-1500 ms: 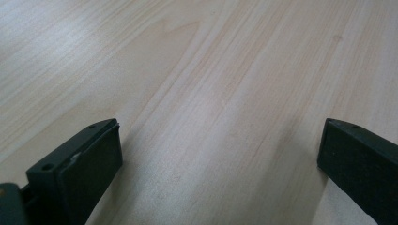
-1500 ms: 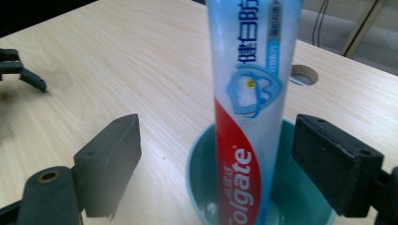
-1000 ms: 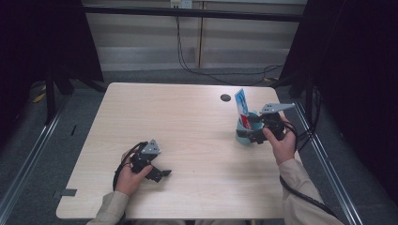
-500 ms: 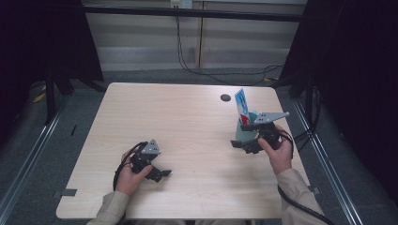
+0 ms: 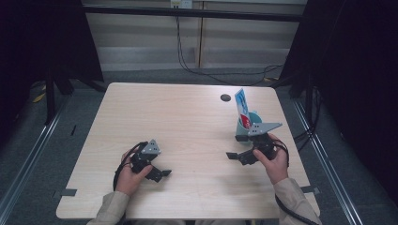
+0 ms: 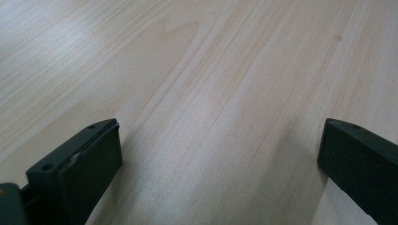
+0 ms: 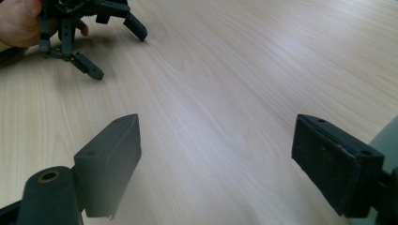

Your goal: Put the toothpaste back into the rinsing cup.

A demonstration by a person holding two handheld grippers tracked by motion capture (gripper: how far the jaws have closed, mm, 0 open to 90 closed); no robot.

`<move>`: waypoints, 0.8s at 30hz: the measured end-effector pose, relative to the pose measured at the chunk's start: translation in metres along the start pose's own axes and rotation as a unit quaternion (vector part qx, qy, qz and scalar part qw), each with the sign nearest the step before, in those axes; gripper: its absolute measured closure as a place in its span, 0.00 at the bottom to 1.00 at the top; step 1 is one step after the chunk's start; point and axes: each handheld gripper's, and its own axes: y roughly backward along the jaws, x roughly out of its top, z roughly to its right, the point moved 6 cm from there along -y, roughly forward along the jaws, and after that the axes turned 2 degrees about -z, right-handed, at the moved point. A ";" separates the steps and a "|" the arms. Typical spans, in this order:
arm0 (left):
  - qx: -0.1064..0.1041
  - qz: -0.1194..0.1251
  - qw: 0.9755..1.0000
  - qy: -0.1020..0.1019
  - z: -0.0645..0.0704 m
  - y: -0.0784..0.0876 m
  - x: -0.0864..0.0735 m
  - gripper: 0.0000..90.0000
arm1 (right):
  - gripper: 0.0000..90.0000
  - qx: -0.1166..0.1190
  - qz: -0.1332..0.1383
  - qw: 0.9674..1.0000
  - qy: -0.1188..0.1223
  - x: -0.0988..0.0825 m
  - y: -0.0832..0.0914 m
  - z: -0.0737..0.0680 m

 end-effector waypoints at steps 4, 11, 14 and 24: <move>0.000 0.000 1.000 0.000 0.000 0.000 0.000 0.00 | 0.17 0.003 -0.003 1.000 0.000 -0.008 -0.002 -0.003; 0.000 0.001 1.000 0.000 0.000 0.000 0.000 0.00 | 0.17 0.009 -0.013 1.000 0.003 -0.021 -0.006 -0.008; 0.000 0.000 1.000 0.000 0.000 0.000 0.000 0.00 | 0.17 0.008 -0.018 1.000 0.004 -0.027 -0.008 -0.010; 0.000 0.000 1.000 0.000 0.000 0.000 0.000 0.00 | 0.17 0.006 -0.039 0.999 0.005 -0.049 -0.016 -0.014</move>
